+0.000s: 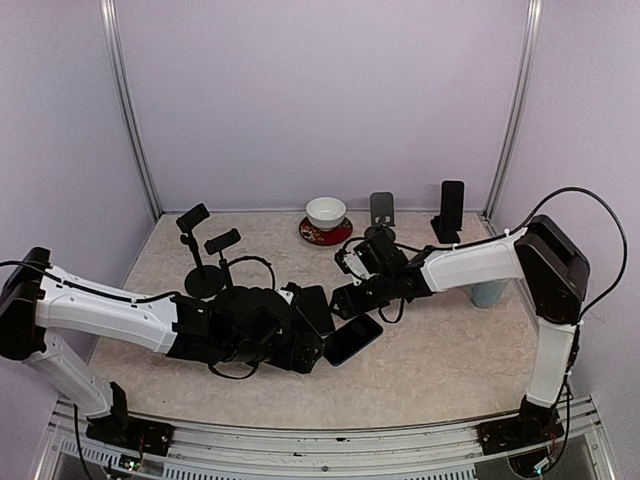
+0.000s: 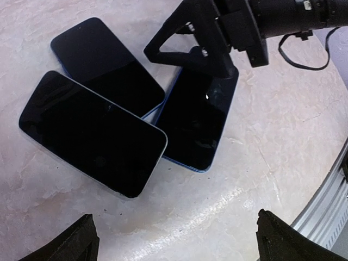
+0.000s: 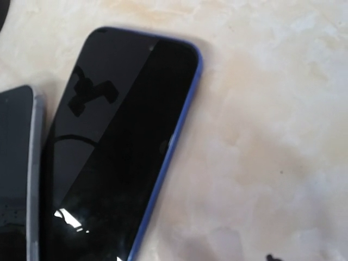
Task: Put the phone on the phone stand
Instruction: Move the phone to the center of the board.
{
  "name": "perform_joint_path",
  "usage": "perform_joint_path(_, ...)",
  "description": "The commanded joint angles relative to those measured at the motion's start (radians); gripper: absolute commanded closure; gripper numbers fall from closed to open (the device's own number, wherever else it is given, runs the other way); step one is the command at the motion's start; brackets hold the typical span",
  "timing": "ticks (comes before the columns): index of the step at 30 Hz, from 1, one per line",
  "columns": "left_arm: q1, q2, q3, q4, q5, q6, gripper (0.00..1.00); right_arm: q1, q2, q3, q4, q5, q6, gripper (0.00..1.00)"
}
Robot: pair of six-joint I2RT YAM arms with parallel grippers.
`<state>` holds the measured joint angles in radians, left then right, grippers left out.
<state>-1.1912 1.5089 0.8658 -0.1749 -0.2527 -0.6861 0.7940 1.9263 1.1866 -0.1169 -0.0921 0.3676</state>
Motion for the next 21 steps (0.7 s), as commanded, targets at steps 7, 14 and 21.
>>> perform_joint_path(7, 0.045, 0.056, -0.036, 0.037, -0.052, -0.030, 0.01, -0.038, 0.051, 0.133, -0.086, 0.082, -0.014, 0.29)
perform_joint_path(14, 0.125, 0.076, -0.129, 0.199, 0.069, -0.080, 0.01, -0.050, 0.122, 0.213, -0.123, 0.108, -0.030, 0.29)
perform_joint_path(21, 0.158, 0.130, -0.137, 0.283, 0.086, -0.084, 0.01, -0.052, 0.166, 0.249, -0.142, 0.120, -0.040, 0.29)
